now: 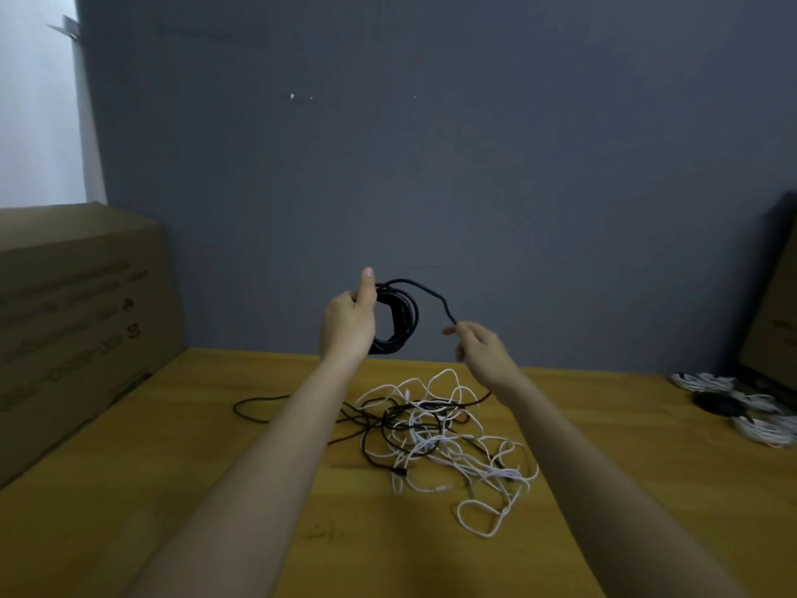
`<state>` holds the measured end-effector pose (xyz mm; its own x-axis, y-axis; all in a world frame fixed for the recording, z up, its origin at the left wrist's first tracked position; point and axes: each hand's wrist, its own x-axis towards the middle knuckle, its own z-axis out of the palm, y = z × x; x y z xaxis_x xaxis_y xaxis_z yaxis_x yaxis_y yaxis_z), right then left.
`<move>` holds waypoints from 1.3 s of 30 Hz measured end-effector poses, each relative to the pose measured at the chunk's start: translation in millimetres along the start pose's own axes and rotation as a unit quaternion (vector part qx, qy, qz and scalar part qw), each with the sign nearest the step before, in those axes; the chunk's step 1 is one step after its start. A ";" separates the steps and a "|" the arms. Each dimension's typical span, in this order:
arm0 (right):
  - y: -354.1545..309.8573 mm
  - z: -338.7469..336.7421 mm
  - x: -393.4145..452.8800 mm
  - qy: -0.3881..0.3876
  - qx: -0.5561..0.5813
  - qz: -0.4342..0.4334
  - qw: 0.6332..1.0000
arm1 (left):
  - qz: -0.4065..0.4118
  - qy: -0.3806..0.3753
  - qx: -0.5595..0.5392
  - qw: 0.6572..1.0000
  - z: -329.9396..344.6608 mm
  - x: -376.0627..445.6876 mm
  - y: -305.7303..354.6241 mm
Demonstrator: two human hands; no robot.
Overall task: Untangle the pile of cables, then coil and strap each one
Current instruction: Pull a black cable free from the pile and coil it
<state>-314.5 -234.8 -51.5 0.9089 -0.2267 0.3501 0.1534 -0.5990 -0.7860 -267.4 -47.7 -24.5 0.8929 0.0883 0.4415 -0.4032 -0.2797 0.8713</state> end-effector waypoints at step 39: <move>-1.8 44.7 -114.1 -0.059 0.172 -0.024 0.983 | -0.047 -0.279 -0.294 0.913 -12.6 -127.4 -21.3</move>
<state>-401.1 -173.5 -112.9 0.9329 -0.1026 0.3452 0.3005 -0.3063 -0.9032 -375.1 -40.9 -96.6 0.8264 -0.4607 0.3238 -0.2104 0.2809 0.9364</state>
